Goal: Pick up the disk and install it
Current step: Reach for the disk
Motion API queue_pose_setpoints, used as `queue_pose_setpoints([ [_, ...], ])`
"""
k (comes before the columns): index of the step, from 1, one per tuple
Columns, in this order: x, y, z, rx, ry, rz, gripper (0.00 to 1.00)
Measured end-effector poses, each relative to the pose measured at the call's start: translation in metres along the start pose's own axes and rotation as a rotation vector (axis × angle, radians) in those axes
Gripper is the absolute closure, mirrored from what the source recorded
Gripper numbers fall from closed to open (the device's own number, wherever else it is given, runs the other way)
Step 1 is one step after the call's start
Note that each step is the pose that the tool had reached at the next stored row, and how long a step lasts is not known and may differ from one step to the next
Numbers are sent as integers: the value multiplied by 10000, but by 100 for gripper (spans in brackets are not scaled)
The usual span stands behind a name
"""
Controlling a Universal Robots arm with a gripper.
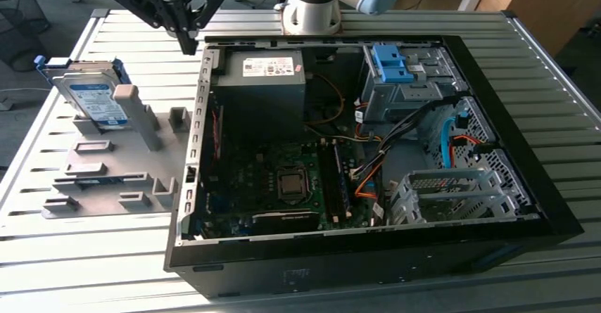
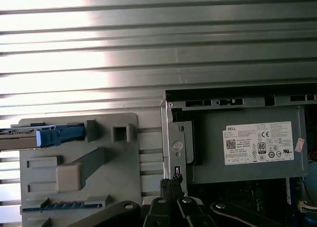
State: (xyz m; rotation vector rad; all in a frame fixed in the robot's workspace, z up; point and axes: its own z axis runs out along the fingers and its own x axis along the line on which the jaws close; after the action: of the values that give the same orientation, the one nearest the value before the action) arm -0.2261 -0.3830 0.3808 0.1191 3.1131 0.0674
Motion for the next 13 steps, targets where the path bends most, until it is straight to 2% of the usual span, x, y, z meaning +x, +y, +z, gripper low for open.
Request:
queue_pose_setpoints([
  [13, 30, -3, 10, -1, 0, 0, 89],
])
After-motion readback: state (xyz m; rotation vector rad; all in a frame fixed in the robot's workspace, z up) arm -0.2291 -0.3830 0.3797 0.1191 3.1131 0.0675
